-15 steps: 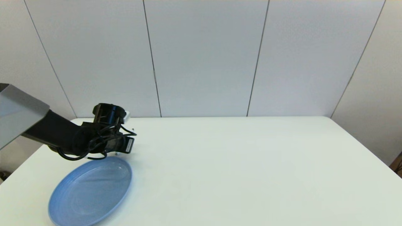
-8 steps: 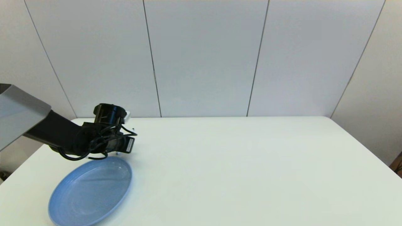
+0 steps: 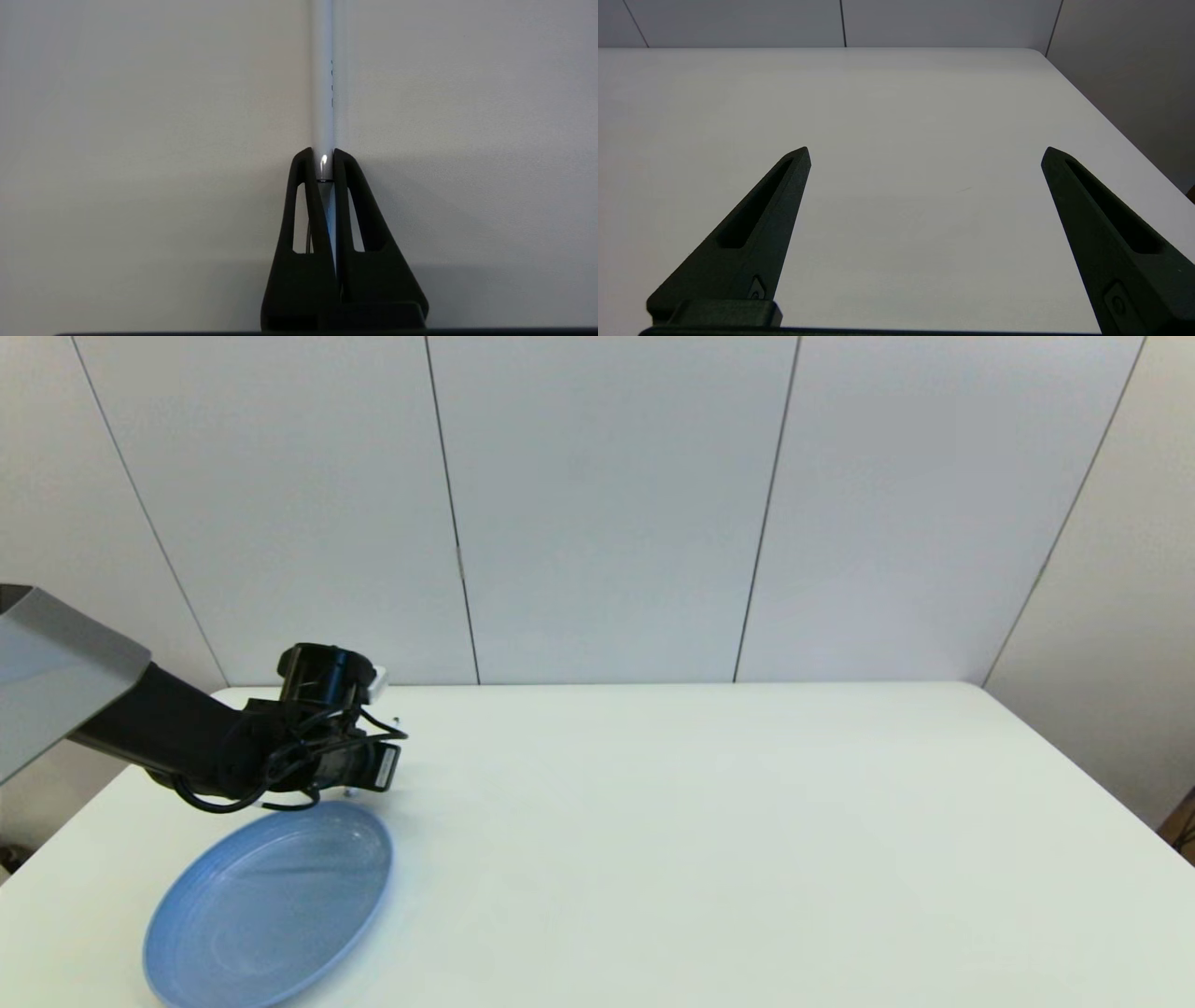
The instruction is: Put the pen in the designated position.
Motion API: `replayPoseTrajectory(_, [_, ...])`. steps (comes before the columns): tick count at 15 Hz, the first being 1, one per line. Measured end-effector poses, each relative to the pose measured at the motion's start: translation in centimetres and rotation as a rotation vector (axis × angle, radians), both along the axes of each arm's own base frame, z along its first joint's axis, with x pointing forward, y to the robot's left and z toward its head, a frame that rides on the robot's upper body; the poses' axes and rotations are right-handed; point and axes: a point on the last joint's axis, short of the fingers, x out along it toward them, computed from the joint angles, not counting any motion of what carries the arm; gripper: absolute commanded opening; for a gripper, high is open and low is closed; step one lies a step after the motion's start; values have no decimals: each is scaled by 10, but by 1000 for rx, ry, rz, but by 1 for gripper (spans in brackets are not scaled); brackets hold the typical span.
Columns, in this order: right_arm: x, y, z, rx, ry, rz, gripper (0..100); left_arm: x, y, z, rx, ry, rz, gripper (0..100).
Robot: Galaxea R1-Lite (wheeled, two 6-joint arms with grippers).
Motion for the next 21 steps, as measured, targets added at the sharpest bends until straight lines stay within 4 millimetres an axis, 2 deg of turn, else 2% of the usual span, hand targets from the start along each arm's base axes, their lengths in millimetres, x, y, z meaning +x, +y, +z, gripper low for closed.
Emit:
replayPoseTrajectory(1, [0, 0, 0, 0, 0, 0, 100, 0, 0, 0, 0, -1, 0, 100])
replayPoseTrajectory(11, [0, 0, 0, 0, 0, 0, 100, -1, 0, 7, -2, -16, -1, 100])
replayPoseTrajectory(15, [0, 0, 0, 0, 0, 1, 100, 0, 0, 32, -17, -97, 4, 100])
replayPoseTrajectory(21, [0, 0, 0, 0, 0, 0, 100, -14, 4, 82, -36, -241, 11, 100])
